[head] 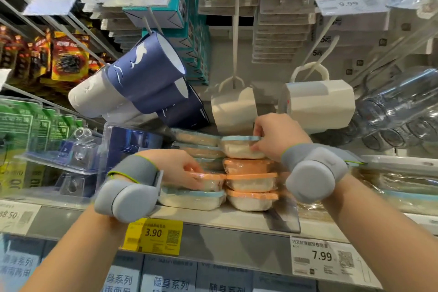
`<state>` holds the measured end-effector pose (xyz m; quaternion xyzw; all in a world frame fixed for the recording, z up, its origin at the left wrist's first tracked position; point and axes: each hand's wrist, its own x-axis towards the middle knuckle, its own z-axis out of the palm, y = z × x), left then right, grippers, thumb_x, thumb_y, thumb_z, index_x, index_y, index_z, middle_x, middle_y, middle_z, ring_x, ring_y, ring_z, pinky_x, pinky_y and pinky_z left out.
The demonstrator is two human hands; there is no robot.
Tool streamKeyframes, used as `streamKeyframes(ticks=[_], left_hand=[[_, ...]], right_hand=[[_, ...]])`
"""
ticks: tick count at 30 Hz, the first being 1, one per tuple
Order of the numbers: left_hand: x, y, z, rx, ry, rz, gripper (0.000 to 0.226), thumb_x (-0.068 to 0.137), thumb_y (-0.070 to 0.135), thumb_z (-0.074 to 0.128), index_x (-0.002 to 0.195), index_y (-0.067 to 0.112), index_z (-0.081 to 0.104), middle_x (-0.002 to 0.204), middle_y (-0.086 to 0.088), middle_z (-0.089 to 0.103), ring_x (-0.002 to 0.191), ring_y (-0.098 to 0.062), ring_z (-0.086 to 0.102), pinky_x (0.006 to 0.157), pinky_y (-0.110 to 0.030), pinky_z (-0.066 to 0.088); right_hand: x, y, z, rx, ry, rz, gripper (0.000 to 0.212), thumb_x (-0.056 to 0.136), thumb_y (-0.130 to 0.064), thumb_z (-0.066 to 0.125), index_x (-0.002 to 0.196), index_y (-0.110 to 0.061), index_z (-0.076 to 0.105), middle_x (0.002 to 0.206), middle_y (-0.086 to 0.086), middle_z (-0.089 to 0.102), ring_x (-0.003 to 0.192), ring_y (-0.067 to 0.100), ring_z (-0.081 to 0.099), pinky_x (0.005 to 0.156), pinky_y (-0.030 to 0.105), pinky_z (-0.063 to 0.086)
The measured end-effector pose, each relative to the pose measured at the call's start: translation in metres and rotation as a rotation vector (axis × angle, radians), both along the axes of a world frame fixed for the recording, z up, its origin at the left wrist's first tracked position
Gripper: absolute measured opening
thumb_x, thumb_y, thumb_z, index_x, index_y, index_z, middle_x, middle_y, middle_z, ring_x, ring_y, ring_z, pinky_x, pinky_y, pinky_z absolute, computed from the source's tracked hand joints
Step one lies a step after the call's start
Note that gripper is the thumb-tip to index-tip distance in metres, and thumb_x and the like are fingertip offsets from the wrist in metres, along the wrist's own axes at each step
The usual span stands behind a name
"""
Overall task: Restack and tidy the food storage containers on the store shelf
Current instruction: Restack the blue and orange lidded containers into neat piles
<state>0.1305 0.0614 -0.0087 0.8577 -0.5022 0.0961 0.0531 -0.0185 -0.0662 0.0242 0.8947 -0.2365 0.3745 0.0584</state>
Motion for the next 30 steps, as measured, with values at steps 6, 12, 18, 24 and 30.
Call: streamKeyframes(ticks=[6, 12, 18, 24, 30], left_hand=[[0.003, 0.002, -0.004, -0.185, -0.015, -0.139, 0.02, 0.087, 0.03, 0.059, 0.068, 0.031, 0.064, 0.06, 0.012, 0.049, 0.054, -0.002, 0.043, 0.052, -0.014, 0.032], [0.002, 0.01, 0.001, -0.369, -0.088, -0.203, 0.021, 0.087, 0.024, 0.06, 0.104, 0.021, 0.073, 0.086, 0.007, 0.07, 0.08, -0.01, 0.061, 0.076, -0.023, 0.049], [0.006, 0.022, -0.004, -0.56, -0.039, -0.324, 0.019, 0.083, 0.024, 0.066, 0.098, 0.03, 0.075, 0.073, 0.02, 0.068, 0.069, 0.008, 0.059, 0.066, -0.006, 0.043], [-0.005, 0.033, 0.003, -0.777, 0.11, -0.564, 0.032, 0.078, 0.017, 0.07, 0.077, 0.049, 0.068, 0.066, 0.032, 0.069, 0.066, 0.017, 0.06, 0.064, 0.0, 0.043], [0.0, 0.028, 0.006, -0.8, 0.457, -0.805, 0.019, 0.063, 0.031, 0.07, 0.078, 0.041, 0.077, 0.074, 0.015, 0.076, 0.07, 0.007, 0.066, 0.064, -0.008, 0.05]], right_hand=[[0.002, 0.0, -0.003, -0.015, 0.038, -0.013, 0.026, 0.087, -0.015, 0.057, 0.112, -0.019, 0.062, 0.115, 0.008, 0.064, 0.105, 0.028, 0.059, 0.084, 0.037, 0.049], [0.004, -0.002, -0.006, -0.042, 0.0, -0.032, 0.025, 0.086, -0.017, 0.059, 0.108, -0.02, 0.07, 0.109, 0.009, 0.068, 0.101, 0.031, 0.062, 0.083, 0.038, 0.052], [0.005, -0.007, -0.002, -0.029, -0.072, -0.027, 0.024, 0.085, -0.017, 0.061, 0.106, -0.021, 0.072, 0.108, 0.009, 0.07, 0.104, 0.032, 0.06, 0.087, 0.036, 0.049], [-0.004, -0.007, 0.007, -0.066, -0.148, -0.04, 0.025, 0.088, -0.02, 0.059, 0.109, -0.019, 0.072, 0.11, 0.01, 0.069, 0.107, 0.031, 0.058, 0.082, 0.029, 0.043], [-0.009, -0.007, 0.009, -0.05, -0.067, -0.067, 0.023, 0.085, -0.017, 0.062, 0.106, -0.018, 0.073, 0.109, 0.008, 0.07, 0.107, 0.029, 0.059, 0.092, 0.032, 0.044]])
